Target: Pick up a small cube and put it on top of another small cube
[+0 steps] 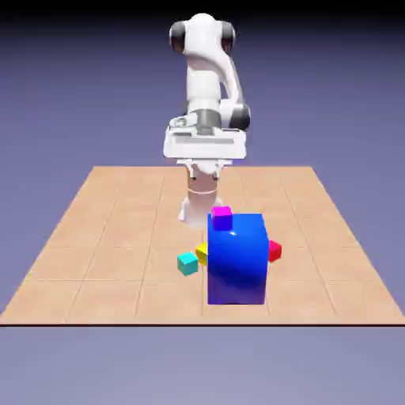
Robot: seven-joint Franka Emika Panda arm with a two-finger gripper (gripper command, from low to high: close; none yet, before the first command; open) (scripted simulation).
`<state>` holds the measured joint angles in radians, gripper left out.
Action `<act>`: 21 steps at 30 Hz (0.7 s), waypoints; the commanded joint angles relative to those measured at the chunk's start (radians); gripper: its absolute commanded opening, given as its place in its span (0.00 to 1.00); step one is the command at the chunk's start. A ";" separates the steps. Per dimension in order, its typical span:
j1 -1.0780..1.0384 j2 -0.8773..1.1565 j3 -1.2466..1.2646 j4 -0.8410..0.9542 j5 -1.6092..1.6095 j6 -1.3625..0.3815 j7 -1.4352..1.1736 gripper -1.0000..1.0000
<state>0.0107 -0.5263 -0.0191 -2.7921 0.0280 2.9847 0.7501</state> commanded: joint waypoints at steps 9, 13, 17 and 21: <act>-0.010 0.326 -0.143 0.134 0.209 -0.390 0.068 0.50; -0.014 0.471 -0.206 0.193 0.302 -0.563 0.098 0.50; -0.018 0.616 -0.269 0.252 0.395 -0.737 0.128 0.50; -0.023 0.761 -0.333 0.312 0.488 -0.910 0.158 0.50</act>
<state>-0.0122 0.2348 -0.3519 -2.4805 0.5159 2.0749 0.9079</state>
